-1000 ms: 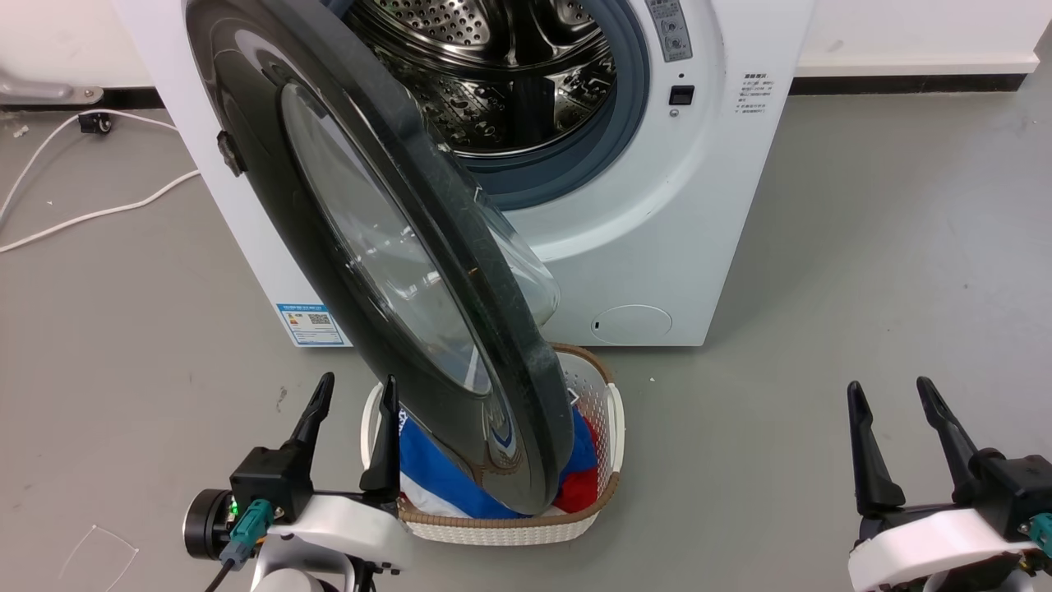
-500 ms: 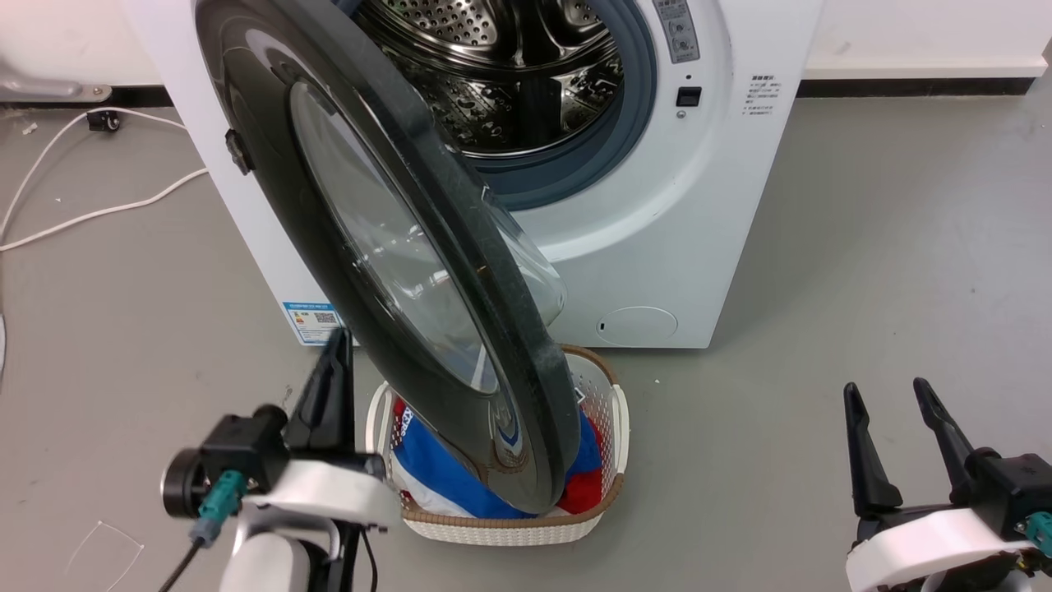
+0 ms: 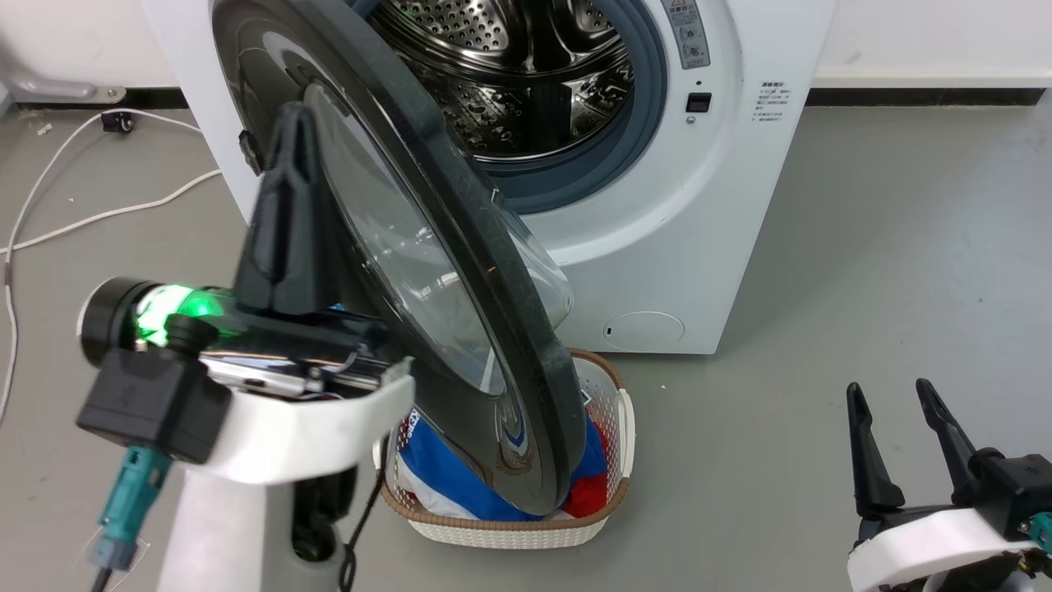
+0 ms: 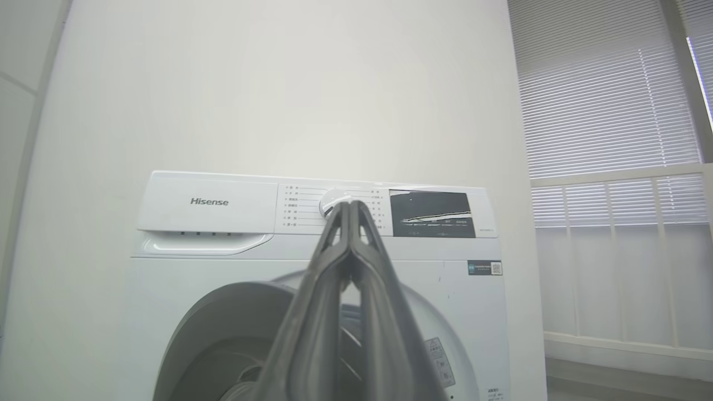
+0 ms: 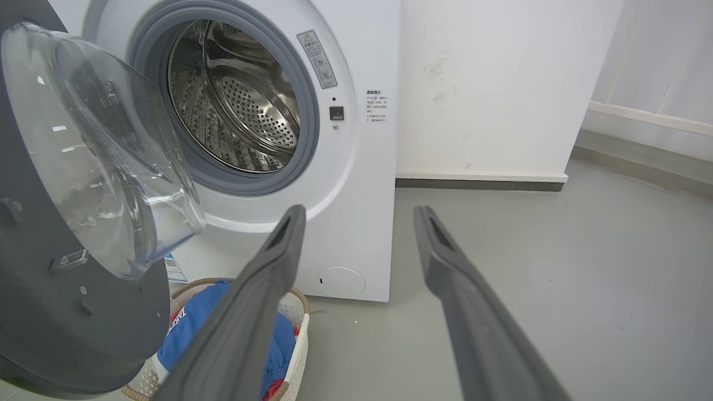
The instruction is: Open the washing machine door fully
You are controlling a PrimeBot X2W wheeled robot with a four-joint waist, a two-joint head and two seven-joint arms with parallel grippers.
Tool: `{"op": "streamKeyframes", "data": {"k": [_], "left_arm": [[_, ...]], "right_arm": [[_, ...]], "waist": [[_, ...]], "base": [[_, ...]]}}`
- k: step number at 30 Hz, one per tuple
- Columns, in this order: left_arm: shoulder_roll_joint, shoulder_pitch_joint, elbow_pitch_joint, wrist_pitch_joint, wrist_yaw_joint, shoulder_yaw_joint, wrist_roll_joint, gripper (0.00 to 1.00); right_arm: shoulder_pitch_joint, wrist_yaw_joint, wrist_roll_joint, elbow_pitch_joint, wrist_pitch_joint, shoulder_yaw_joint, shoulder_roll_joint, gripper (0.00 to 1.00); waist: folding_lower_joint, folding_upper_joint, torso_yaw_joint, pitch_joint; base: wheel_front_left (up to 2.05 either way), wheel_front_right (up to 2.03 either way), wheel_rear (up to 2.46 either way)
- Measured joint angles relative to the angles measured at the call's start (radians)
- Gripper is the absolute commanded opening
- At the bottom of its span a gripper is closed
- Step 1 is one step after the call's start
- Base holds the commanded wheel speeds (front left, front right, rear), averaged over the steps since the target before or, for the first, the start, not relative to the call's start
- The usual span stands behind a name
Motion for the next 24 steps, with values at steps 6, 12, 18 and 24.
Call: {"op": "streamKeyframes", "data": {"k": [6, 12, 18, 24], "left_arm": [[0.0, -0.008, -0.083, 0.038, -0.024, -0.157, -0.012, 0.0], [0.0, 0.016, -0.128, 0.164, -0.053, -0.371, -0.089, 0.0], [0.041, 0.094, -0.144, 0.301, -0.062, -0.534, -0.162, 0.0], [0.083, 0.156, -0.053, 0.39, -0.066, -0.666, -0.233, 0.0]], "right_arm": [[0.001, 0.0, 0.003, 0.002, 0.0, 0.006, 0.0, 1.0], [0.001, 0.0, 0.008, 0.004, -0.001, 0.003, 0.0, 1.0], [0.003, 0.0, 0.01, 0.004, -0.005, -0.007, 0.0, 1.0], [0.0, 0.0, 0.01, 0.004, -0.005, -0.013, 0.0, 1.0]], "waist": [[0.0, 0.0, -0.002, -0.001], [0.0, 0.0, -0.004, 0.011], [0.0, 0.0, 0.0, 0.023], [0.0, 0.0, 0.006, 0.045]], "base": [[0.0, 0.0, 0.0], [0.0, 0.0, 0.0], [0.0, 0.0, 0.0], [0.0, 0.0, 0.0]]}}
